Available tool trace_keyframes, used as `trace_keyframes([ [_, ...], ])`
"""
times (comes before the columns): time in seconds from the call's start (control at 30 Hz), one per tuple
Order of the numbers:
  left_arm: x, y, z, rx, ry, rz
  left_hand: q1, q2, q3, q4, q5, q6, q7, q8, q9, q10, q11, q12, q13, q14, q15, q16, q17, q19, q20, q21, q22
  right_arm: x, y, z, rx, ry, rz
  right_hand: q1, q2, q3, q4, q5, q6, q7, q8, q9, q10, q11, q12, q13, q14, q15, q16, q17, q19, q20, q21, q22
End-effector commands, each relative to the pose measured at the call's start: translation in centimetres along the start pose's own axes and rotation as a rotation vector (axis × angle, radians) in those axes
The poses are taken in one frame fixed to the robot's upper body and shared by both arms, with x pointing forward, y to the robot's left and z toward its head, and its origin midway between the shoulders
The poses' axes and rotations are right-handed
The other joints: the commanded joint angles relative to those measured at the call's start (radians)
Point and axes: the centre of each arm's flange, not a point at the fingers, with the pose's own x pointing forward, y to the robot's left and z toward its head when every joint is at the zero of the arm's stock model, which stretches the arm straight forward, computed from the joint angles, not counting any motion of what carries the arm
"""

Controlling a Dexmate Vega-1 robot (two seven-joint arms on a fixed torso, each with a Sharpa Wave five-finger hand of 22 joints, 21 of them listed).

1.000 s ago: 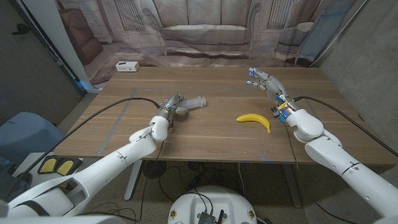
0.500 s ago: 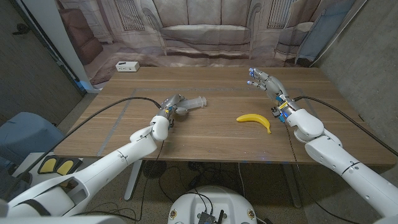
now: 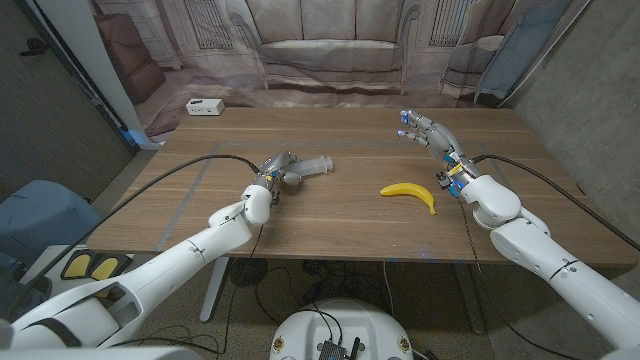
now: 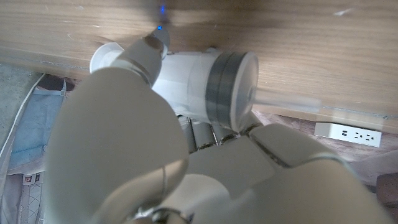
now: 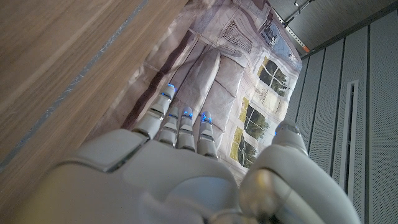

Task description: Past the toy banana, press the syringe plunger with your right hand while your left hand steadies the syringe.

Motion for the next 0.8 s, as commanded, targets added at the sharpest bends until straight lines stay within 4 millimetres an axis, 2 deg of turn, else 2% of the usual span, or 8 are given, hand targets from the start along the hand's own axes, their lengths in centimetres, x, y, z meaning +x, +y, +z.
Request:
trace_keyframes([
  [0.03,0.07,0.09,-0.16,0.022,0.013,-0.01,0.035,0.132,0.055,0.062,-0.001,0.022,-0.038,-0.005,0.002,-0.001,-0.018,-0.008,-0.001,0.026,-0.061,-0.007,0.005,-0.025,0.006,-0.011,0.003,0.1,-0.01,-0.25,0.004,0.001,0.001,0.01,0.005,-0.002,-0.005,-0.002,0.007,0.001,0.002,0.001,0.009,0.0,0.005,0.003,-0.002,0.003,0.004,0.001,-0.003,0.002,0.006,0.002],
  [0.23,0.2,0.11,-0.21,0.033,0.021,-0.013,0.006,0.12,0.037,0.064,-0.004,0.005,-0.045,-0.003,0.0,-0.029,-0.02,-0.013,-0.006,-0.029,-0.045,-0.027,0.003,-0.076,0.016,-0.035,0.002,0.13,-0.09,-0.34,0.006,0.003,-0.003,0.014,0.007,0.001,-0.006,-0.002,0.007,0.002,0.001,0.001,0.009,0.0,0.005,0.003,-0.003,0.002,0.004,0.0,-0.004,0.002,0.006,0.002],
  [0.3,0.26,0.09,-0.2,0.038,0.023,-0.016,-0.014,0.113,0.025,0.071,-0.006,-0.013,-0.048,-0.007,-0.001,-0.041,-0.024,-0.016,-0.009,-0.054,-0.03,-0.036,0.002,-0.095,0.022,-0.045,0.002,0.14,-0.11,-0.36,0.003,0.003,-0.001,0.017,0.008,0.002,-0.007,-0.001,0.008,0.001,0.002,0.001,0.009,0.0,0.005,0.003,-0.003,0.002,0.004,0.0,-0.004,0.003,0.006,0.002],
  [0.5,0.38,-0.01,-0.18,0.052,0.033,-0.016,-0.06,0.097,-0.007,0.085,-0.013,-0.035,-0.052,-0.008,-0.004,-0.079,-0.02,-0.025,-0.015,-0.088,-0.029,-0.044,0.004,-0.123,0.033,-0.063,0.001,0.19,-0.19,-0.39,0.006,0.004,-0.005,0.022,0.01,0.004,-0.01,-0.001,0.009,0.001,0.002,0.001,0.009,0.001,0.005,0.003,-0.003,0.003,0.003,-0.001,-0.004,0.003,0.006,0.002],
  [0.8,0.5,-0.07,-0.16,0.069,0.042,-0.027,-0.12,0.086,-0.043,0.102,-0.018,-0.07,-0.052,-0.011,-0.009,-0.132,-0.014,-0.031,-0.024,-0.14,-0.011,-0.059,0.003,-0.164,0.055,-0.09,0.001,0.4,-0.29,-0.5,0.004,0.004,0.001,0.027,0.011,0.006,-0.012,-0.001,0.01,0.003,0.002,0.001,0.01,-0.001,0.005,0.003,-0.002,0.002,0.003,-0.002,-0.005,0.003,0.006,0.002],
])
